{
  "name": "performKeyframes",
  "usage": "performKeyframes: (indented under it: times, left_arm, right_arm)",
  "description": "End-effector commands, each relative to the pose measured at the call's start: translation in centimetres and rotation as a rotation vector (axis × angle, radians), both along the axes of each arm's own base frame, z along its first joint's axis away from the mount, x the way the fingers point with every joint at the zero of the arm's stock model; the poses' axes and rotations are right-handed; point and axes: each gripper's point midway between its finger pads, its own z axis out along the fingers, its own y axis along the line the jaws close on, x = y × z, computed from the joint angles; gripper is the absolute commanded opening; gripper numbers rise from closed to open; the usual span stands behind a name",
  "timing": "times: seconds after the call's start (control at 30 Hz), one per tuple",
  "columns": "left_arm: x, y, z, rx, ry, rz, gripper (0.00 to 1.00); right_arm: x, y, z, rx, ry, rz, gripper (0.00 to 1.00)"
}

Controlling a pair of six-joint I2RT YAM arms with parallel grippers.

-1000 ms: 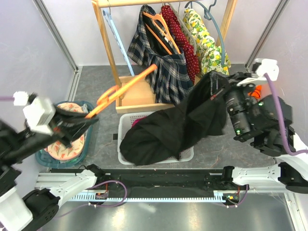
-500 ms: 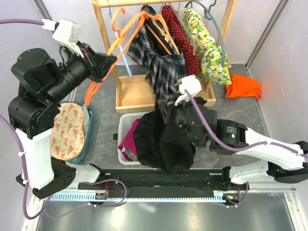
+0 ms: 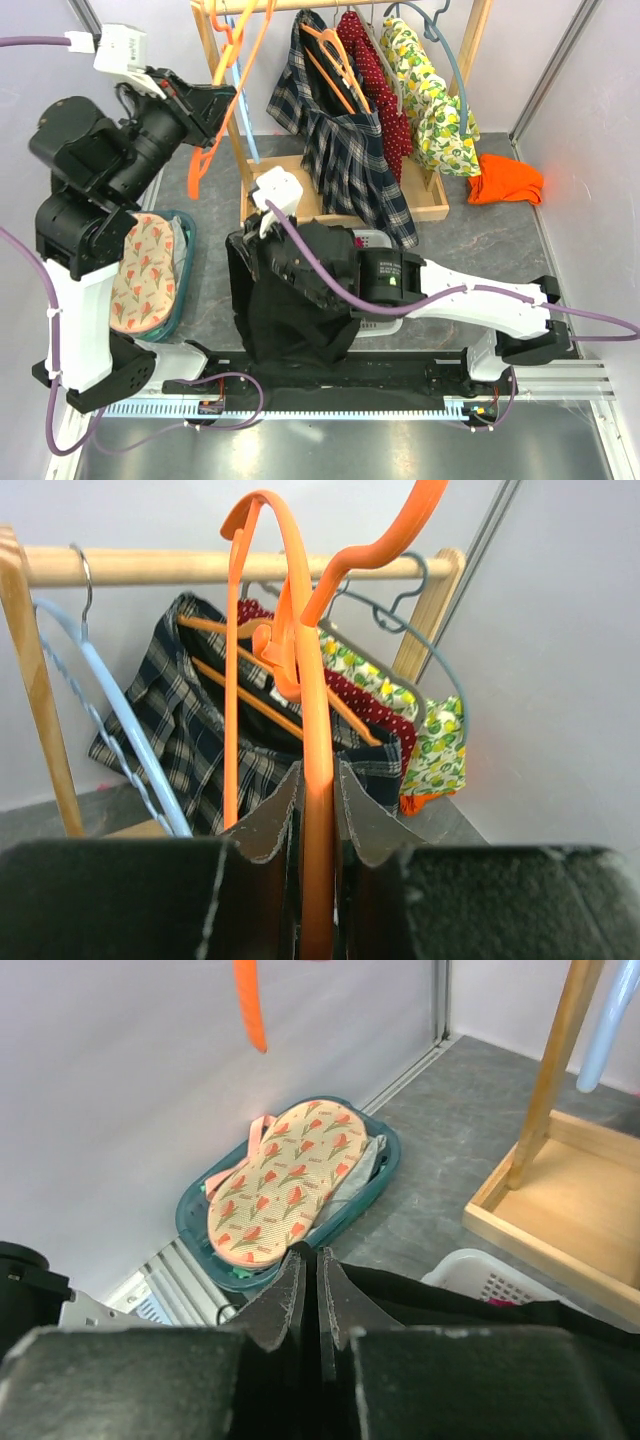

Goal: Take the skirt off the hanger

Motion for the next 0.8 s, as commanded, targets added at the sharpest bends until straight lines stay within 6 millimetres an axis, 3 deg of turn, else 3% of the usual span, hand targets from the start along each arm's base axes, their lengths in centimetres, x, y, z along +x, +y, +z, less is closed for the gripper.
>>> performKeyframes:
  times: [0.0,0.03,0.07,0.1,0.13,0.2,0.23,0.3,0.33,0.47,0.5,0.57,0.6,0.67,0.7,0.77]
  left_arm:
    - [0.7,0.5,0.2,-0.036,-0.01,0.04,0.02]
    - [1.1,0.4,-0.6,-0.022,0.009,0.047,0.02]
    - [0.8,0.7,-0.8,-0.021,0.008,0.053,0.02]
    - [0.9,0.8,-1.2,-0.014,0.015,0.06,0.02]
    - [1.2,0.6,-1.9,0.0,0.03,0.063,0.02]
    - [1.2,0.8,-2.3,0.005,0.036,0.071,0.02]
    - [1.3,0.8,-2.6,0.011,0.042,0.071,0.02]
    - [1.4,0.8,-2.7,0.013,0.044,0.076,0.02]
    - [1.4,0.9,-2.7,0.019,0.04,0.077,0.02]
    - [1.6,0.9,-2.2,0.023,0.024,0.084,0.02]
    - [1.8,0.8,-2.2,0.025,0.025,0.086,0.02]
    - [2.1,0.7,-1.9,0.022,0.021,0.087,0.02]
    - [2.1,0.6,-1.9,0.022,0.021,0.086,0.02]
    - [2.6,0.5,-2.0,0.025,0.027,0.089,0.02]
    - [2.7,0.4,-2.0,0.024,0.029,0.091,0.02]
    - [3.2,0.4,-2.2,0.025,0.035,0.105,0.02]
  right_arm:
    - [2.8,-2.1,2.8,0.159,0.072,-0.031,0.0]
    - [3.6,-2.2,-0.1,0.118,0.102,-0.046,0.0]
    - [5.5,-3.4,-1.1,0.129,0.127,-0.089,0.0]
    - [5.8,-4.9,-0.2,0.189,0.142,-0.102,0.0]
    - [6.5,-5.5,-3.3,0.145,0.166,-0.133,0.0]
    - [7.6,-7.8,-4.3,0.147,0.183,-0.184,0.0]
    - [7.9,-8.4,-6.7,0.114,0.214,-0.21,0.0]
    - [8.6,-10.6,-8.4,0.099,0.245,-0.279,0.0]
    - [8.7,-11.3,-10.8,0.076,0.285,-0.313,0.0]
    - [10.7,-15.4,-17.0,0.009,0.407,-0.472,0.0]
    - [10.7,-16.1,-20.1,-0.063,0.451,-0.492,0.0]
    - [11.2,-17.0,-23.4,-0.125,0.509,-0.528,0.0]
    - [10.8,-17.2,-26.8,-0.212,0.552,-0.529,0.0]
    - [10.4,-17.4,-30.2,-0.298,0.598,-0.535,0.0]
    - [9.8,-17.5,-33.1,-0.372,0.638,-0.531,0.0]
    - [9.4,-17.3,-36.2,-0.436,0.683,-0.527,0.0]
